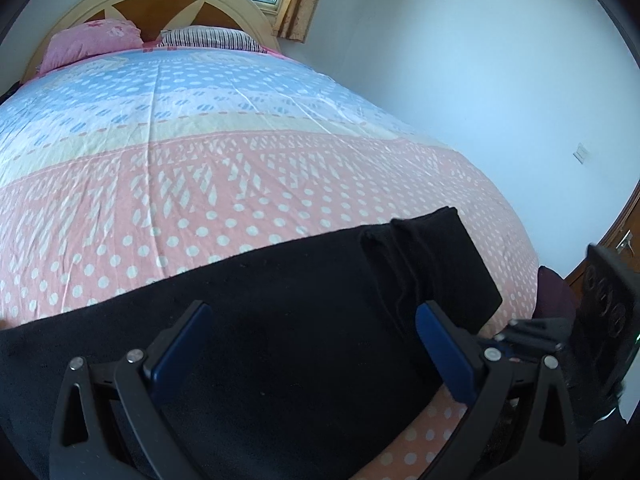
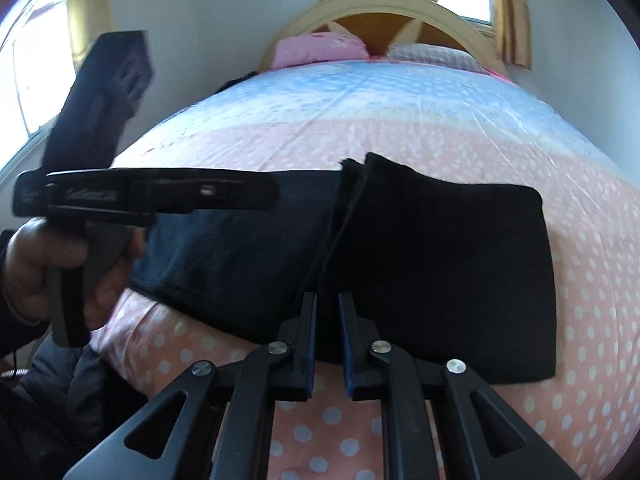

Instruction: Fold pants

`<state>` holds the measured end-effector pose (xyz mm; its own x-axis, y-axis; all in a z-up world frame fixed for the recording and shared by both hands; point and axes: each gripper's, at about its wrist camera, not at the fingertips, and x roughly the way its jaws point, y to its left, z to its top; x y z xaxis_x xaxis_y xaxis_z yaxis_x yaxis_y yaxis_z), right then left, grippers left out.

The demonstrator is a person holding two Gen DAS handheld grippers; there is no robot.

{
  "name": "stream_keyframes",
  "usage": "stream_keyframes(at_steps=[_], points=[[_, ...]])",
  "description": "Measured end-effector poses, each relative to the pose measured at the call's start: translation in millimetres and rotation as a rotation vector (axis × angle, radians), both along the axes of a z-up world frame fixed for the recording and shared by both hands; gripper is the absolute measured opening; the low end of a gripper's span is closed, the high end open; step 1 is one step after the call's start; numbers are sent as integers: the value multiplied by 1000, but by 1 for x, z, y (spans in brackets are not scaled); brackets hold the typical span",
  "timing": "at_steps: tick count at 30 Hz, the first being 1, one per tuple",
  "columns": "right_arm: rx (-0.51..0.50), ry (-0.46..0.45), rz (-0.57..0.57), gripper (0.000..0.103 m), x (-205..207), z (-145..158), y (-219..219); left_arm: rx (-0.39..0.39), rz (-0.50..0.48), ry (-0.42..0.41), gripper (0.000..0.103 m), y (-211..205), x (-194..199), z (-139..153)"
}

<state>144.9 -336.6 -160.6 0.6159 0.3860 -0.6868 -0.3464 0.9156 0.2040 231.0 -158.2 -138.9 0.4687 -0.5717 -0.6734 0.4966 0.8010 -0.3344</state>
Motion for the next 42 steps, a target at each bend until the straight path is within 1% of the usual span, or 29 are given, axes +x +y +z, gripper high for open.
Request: stream_keyframes(at_steps=[1, 2, 4, 6, 8, 10, 12, 14, 17, 19, 21, 23, 24, 25, 27, 28, 29, 30, 33, 36, 39, 42], points=[[8, 4, 27, 38, 0, 1, -2, -2, -7, 0, 103, -2, 0, 1], [18, -6, 44, 51, -2, 4, -7, -5, -18, 1, 103, -6, 0, 2], [42, -46, 7, 52, -6, 11, -28, -6, -38, 1, 103, -15, 0, 5], [94, -65, -61, 52, -7, 16, -52, -17, -62, 6, 103, -24, -1, 8], [189, -87, -178, 52, -7, 18, -86, -17, -77, 5, 103, -35, -1, 10], [292, -82, -301, 54, -6, 16, -118, -17, -87, 12, 103, -44, 0, 9], [349, -75, -380, 55, -8, 13, -136, -24, -94, 29, 101, -53, 2, 7], [367, -80, -418, 55, -10, 12, -145, -20, -105, 50, 95, -62, 4, 2], [363, -94, -432, 56, -14, 15, -146, 4, -106, 64, 89, -73, 6, -4], [353, -98, -430, 57, -14, 16, -144, 6, -104, 69, 86, -78, 5, -6], [344, -100, -425, 57, -11, 16, -140, 5, -103, 60, 85, -81, 3, -6], [339, -105, -424, 60, -9, 16, -137, 5, -109, 61, 79, -85, 1, -6], [339, -107, -426, 61, -11, 17, -137, 3, -113, 62, 77, -87, 0, -6], [339, -109, -427, 63, -11, 17, -137, 2, -118, 61, 72, -88, -1, -6], [339, -117, -437, 63, -11, 17, -139, 29, -122, 52, 59, -93, 0, -6], [340, -121, -442, 64, -11, 17, -139, 54, -114, 44, 40, -95, 0, -6], [343, -126, -450, 64, -11, 16, -141, 56, -122, 48, 17, -94, 2, -5], [345, -130, -458, 64, -12, 17, -142, 36, -136, 63, 12, -92, 4, -4], [352, -135, -473, 65, -13, 16, -144, -30, -140, 76, 11, -80, 5, 8], [349, -142, -476, 66, -13, 17, -145, -65, -136, 71, 11, -70, 3, 21], [341, -150, -469, 66, -14, 17, -143, -113, -116, 97, 11, -55, 3, 32], [336, -151, -457, 66, -14, 18, -140, -183, -85, 131, 11, -30, 2, 44]])
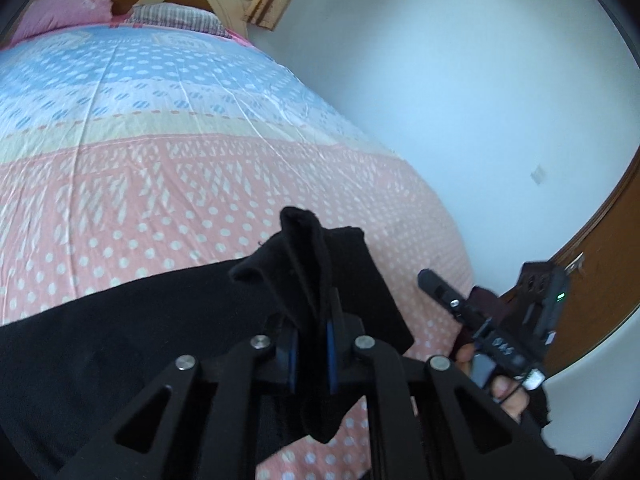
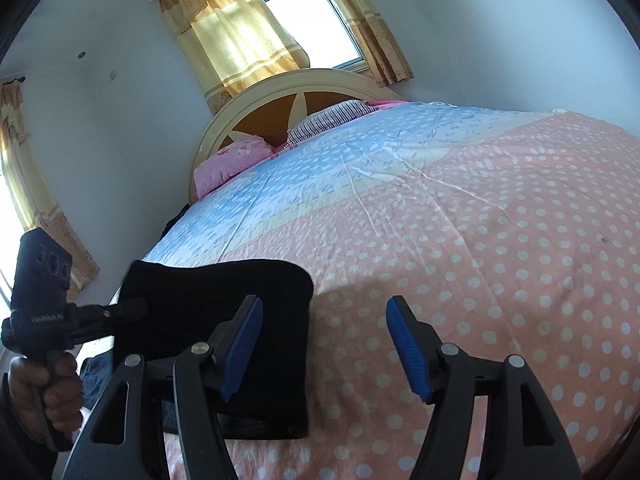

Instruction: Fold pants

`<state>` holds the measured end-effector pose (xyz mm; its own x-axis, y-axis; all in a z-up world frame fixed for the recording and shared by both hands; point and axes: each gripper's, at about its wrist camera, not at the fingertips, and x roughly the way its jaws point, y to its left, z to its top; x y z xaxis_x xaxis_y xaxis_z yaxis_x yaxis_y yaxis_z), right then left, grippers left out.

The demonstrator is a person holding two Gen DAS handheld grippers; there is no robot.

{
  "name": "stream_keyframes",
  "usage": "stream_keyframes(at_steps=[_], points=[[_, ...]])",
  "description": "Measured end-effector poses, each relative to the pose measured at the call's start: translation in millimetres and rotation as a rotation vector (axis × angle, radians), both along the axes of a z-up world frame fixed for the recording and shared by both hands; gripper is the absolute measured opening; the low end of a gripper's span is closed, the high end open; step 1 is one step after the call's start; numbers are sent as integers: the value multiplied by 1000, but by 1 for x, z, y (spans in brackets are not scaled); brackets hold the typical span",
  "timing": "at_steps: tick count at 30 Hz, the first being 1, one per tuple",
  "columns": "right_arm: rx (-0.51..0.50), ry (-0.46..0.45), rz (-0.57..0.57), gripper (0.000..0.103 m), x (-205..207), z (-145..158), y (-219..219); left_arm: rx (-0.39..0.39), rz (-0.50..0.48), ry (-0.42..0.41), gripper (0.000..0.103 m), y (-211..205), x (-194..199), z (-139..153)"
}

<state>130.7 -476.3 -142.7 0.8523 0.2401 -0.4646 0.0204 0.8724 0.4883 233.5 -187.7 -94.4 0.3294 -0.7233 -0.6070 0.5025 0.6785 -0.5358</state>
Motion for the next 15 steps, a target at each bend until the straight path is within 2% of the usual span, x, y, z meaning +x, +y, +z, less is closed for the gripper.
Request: stream_keyframes(at_steps=[3, 7, 11, 15], points=[[-11, -3, 14, 66, 0, 1, 4, -18, 39, -1, 11, 23, -2, 9], [-33, -14, 40, 66, 0, 2, 12, -5, 102, -6, 11, 56, -4, 12], [-78, -34, 89, 66, -3, 5, 27, 53, 163, -35, 10, 82, -6, 8], [-126, -64, 163, 66, -7, 9, 46, 70, 194, -30, 10, 102, -4, 0]])
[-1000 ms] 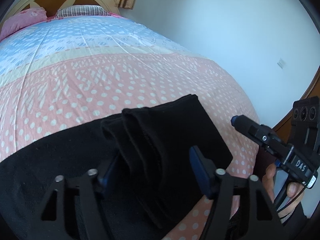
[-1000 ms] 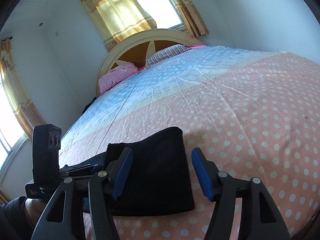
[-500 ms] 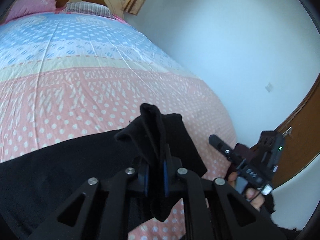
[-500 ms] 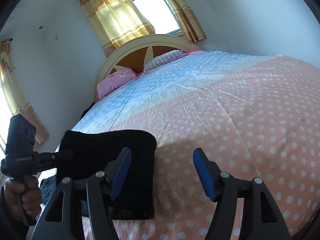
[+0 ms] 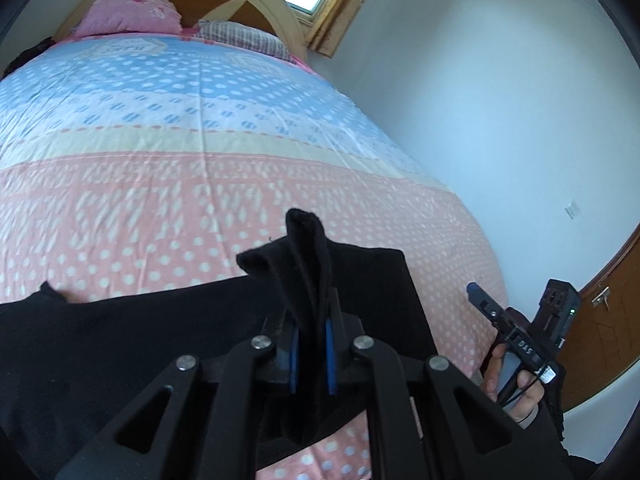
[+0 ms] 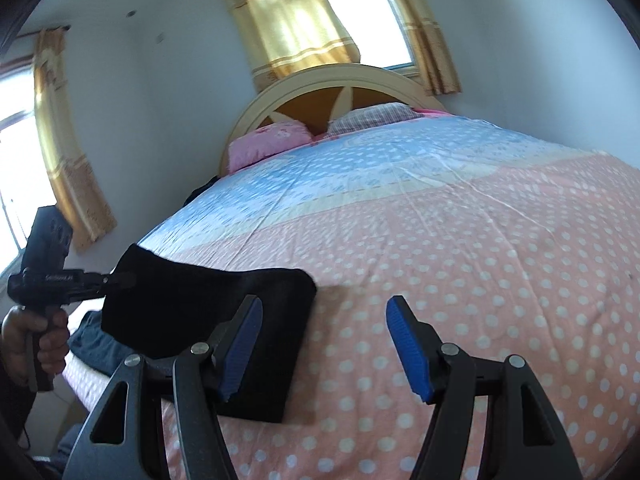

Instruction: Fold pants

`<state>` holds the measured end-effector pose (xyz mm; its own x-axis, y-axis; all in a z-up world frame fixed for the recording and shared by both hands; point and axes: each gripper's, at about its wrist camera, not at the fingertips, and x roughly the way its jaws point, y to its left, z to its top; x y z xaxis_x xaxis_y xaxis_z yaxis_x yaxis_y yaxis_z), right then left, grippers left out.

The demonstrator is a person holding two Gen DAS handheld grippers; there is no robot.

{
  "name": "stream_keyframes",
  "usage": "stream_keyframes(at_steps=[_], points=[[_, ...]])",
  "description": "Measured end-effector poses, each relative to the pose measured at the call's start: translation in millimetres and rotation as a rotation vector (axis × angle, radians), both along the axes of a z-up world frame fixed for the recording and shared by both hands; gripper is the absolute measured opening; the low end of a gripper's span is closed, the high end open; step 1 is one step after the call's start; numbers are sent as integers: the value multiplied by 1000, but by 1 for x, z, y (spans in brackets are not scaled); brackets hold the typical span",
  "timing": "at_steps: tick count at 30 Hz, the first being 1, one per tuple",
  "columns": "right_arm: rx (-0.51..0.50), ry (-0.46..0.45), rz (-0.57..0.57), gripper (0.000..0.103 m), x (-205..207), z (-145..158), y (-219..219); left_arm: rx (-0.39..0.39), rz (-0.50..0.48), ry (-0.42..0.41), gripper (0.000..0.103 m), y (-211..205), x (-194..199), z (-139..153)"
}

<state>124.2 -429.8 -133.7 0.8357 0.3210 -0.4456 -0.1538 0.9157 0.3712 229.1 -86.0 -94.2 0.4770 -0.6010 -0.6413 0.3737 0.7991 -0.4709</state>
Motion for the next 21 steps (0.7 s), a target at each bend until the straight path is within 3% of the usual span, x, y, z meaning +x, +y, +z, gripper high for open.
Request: stream_keyframes(at_steps=[8, 15, 21], points=[[-86, -42, 218, 66, -13, 2, 50, -29, 50, 43, 10, 28, -2, -17], [-150, -46, 335, 66, -20, -4, 82, -42, 113, 91, 10, 51, -4, -40], [-207, 24, 417, 66, -18, -18, 105, -37, 140, 127, 10, 62, -2, -57]])
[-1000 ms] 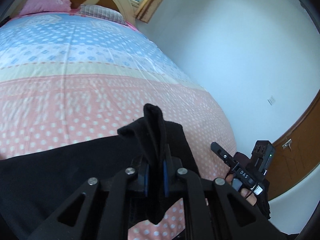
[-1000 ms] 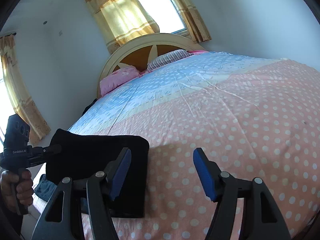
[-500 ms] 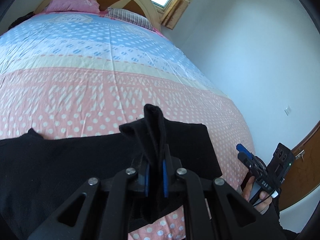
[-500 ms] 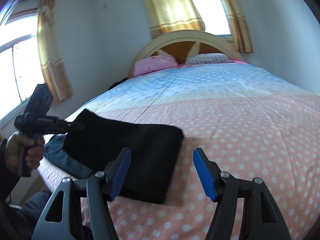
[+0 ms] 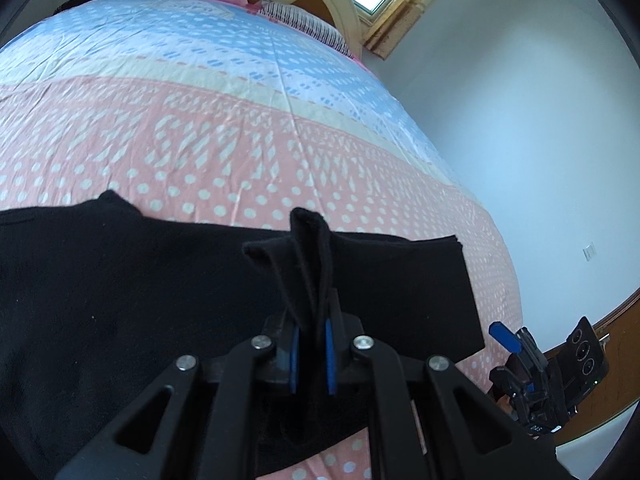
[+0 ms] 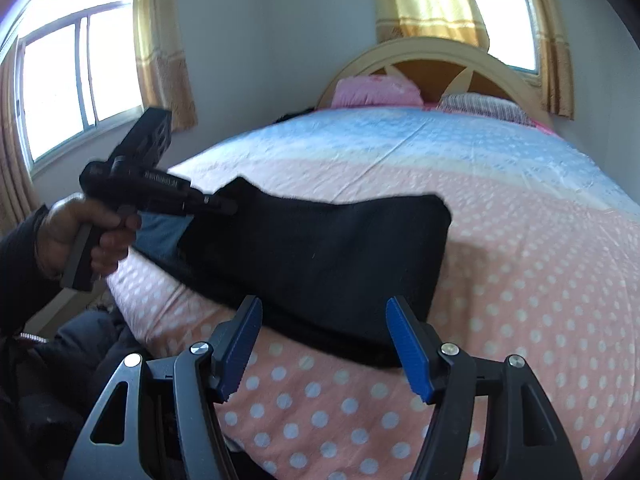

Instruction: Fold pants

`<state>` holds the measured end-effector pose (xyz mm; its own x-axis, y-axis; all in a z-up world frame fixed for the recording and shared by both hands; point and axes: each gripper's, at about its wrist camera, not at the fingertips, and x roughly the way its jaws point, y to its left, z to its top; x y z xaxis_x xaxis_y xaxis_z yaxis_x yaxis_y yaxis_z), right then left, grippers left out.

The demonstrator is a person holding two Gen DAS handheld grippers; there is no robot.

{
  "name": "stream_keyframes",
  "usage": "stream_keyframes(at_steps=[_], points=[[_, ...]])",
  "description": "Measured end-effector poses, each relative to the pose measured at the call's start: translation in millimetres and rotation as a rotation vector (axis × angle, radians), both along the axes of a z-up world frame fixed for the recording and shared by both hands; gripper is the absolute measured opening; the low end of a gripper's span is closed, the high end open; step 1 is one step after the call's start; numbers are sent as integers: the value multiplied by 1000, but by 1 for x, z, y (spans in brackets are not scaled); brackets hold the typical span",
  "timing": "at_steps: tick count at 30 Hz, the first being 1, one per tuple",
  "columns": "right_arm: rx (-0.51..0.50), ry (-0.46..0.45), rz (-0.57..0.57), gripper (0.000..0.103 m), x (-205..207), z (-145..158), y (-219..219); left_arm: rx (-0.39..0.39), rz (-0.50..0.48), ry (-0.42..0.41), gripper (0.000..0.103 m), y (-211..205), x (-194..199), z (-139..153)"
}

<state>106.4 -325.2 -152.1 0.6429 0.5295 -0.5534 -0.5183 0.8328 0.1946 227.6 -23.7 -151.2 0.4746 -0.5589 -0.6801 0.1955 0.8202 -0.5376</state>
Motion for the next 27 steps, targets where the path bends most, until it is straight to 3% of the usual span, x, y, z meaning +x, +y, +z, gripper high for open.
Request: stream_keyframes(at_steps=[2, 4, 8, 14, 15, 19, 22, 25, 27], points=[[-52, 42, 11, 66, 4, -10, 8, -2, 8, 14, 10, 3, 1, -6], [-91, 25, 13, 68, 2, -14, 12, 14, 14, 18, 10, 5, 0, -9], [-82, 35, 25, 71, 2, -15, 12, 43, 14, 28, 11, 4, 2, -17], [64, 6, -1, 71, 5, 16, -4, 32, 38, 34, 21, 10, -1, -19], [83, 3, -5, 71, 8, 22, -5, 36, 43, 30, 23, 11, -4, -18], [159, -8, -34, 71, 37, 38, -9, 100, 53, -44, 49, 10, -17, -4], [220, 107, -41, 71, 77, 27, -7, 149, 25, -67, 54, 3, -21, -5], [124, 253, -176, 72, 117, -7, -3, 232, 10, -77, 54, -4, -25, -14], [156, 235, -203, 72, 120, -16, -7, 283, -1, -104, 54, -9, -28, -13]])
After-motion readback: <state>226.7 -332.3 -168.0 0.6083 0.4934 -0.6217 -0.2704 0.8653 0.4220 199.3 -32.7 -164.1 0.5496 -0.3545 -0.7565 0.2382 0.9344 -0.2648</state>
